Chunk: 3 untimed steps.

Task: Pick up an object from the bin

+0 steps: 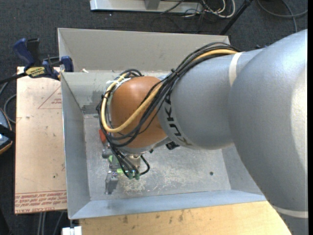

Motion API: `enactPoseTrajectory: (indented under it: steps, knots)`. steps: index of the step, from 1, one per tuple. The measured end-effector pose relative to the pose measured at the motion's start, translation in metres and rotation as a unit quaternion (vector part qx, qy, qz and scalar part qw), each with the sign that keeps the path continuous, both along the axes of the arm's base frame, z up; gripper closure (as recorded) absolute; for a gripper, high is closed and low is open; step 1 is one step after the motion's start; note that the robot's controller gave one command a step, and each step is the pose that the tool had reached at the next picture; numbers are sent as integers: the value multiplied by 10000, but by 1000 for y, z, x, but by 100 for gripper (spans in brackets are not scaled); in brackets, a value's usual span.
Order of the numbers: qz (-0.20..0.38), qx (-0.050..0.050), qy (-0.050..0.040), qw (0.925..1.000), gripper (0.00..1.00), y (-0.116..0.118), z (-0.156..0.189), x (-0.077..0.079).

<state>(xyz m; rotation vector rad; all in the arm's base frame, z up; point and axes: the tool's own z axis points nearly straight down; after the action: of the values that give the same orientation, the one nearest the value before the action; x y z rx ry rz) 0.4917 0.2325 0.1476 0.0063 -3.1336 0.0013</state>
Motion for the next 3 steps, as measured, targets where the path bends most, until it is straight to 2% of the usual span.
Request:
enactPoseTrajectory:
  steps: [1, 2, 3]
  knots:
    - [665, -1, -36, 9978, 0, -60, -35, 29]
    - [1547, 15, -51, 9880, 0, -108, -67, 55]
    - [1554, 21, -59, 9878, 100, -107, -66, 55]
